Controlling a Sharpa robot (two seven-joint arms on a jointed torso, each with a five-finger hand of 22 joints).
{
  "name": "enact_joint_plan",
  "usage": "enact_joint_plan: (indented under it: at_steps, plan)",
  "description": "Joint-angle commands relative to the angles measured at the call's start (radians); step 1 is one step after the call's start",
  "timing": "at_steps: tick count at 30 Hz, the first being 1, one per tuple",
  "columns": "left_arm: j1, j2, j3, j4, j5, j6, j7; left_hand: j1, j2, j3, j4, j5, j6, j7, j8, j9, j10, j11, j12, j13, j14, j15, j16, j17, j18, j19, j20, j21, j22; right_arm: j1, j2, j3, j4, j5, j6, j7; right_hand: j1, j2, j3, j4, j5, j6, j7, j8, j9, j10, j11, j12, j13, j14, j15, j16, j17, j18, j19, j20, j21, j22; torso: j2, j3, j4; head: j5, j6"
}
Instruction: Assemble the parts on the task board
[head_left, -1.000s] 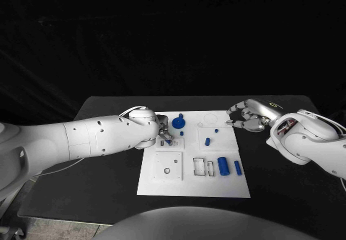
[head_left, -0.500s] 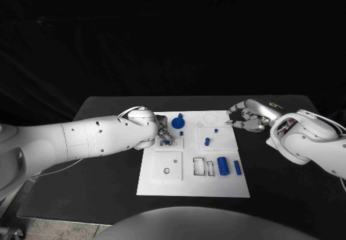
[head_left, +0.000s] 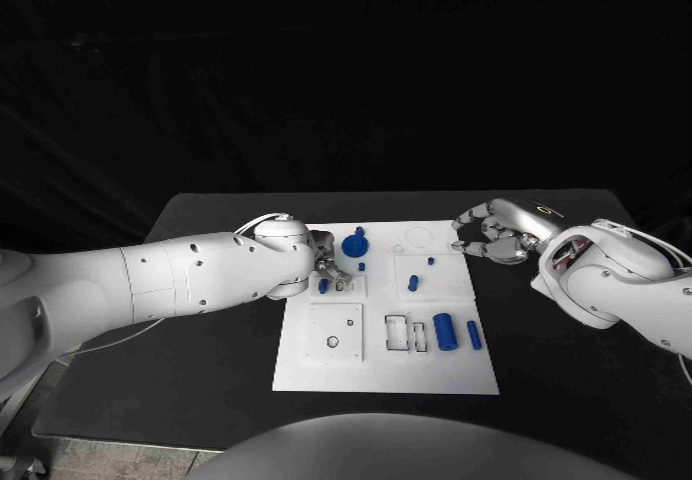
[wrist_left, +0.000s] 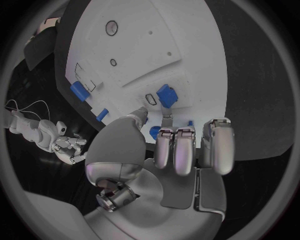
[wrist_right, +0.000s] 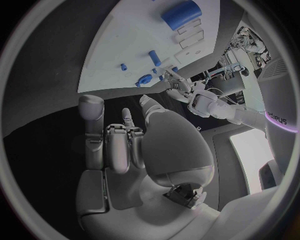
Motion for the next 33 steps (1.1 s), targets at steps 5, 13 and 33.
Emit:
enact_joint_plan:
  at_steps: [5, 13, 33]
  plan:
    - [-0.005, -0.004, -0.003, 0.005, 0.001, -0.011, 0.001, -0.009, 0.005, -0.01, 0.004, -0.003, 0.012, -0.004, -0.003, 0.003, 0.105, 0.007, -0.001, 0.263, 0.105, 0.007, 0.002, 0.264, 0.012, 0.003, 0.005, 0.0, 0.177, -0.003, 0.0, 0.0, -0.002, 0.002, 0.007, -0.002, 0.008, -0.001, -0.001, -0.007, 0.007, 0.006, -0.001, 0.001, -0.001, 0.083, 0.008, -0.003, 0.235, 0.066, 0.01, -0.004, 0.051, -0.01, -0.006, 0.003, -0.005, -0.001, 0.0, 0.0001, 0.0, 0.001, 0.0]
    - [-0.004, -0.047, 0.006, 0.041, -0.001, -0.115, 0.079, 0.048, -0.002, -0.025, -0.018, 0.038, 0.008, -0.008, -0.007, 0.02, 0.105, 0.001, -0.001, 0.263, 0.105, 0.0, 0.002, 0.264, 0.007, 0.022, 0.0, 0.011, 0.19, -0.004, -0.003, 0.0, 0.0, 0.006, -0.004, 0.005, 0.007, -0.001, -0.001, -0.007, 0.007, 0.006, 0.0, 0.001, -0.002, 0.083, 0.008, -0.003, 0.235, 0.066, 0.01, -0.004, 0.05, -0.01, -0.006, 0.003, -0.006, -0.001, 0.0, 0.0004, 0.0004, 0.006, 0.0]
    - [0.039, -0.178, 0.012, 0.092, 0.051, -0.223, 0.498, 0.306, -0.018, 0.015, -0.056, 0.174, -0.092, 0.032, -0.203, -0.32, 0.105, 0.021, -0.001, 0.263, 0.105, 0.02, 0.002, 0.264, -0.008, 0.073, 0.016, 0.049, 0.232, -0.004, -0.001, 0.0, 0.006, 0.017, -0.02, 0.03, 0.006, 0.001, 0.0, -0.006, 0.008, 0.007, -0.001, 0.001, -0.002, 0.084, 0.008, -0.001, 0.236, 0.066, 0.01, -0.003, 0.051, -0.011, -0.004, 0.003, -0.001, 0.002, -0.001, -0.0025, 0.0013, 0.032, 0.0]
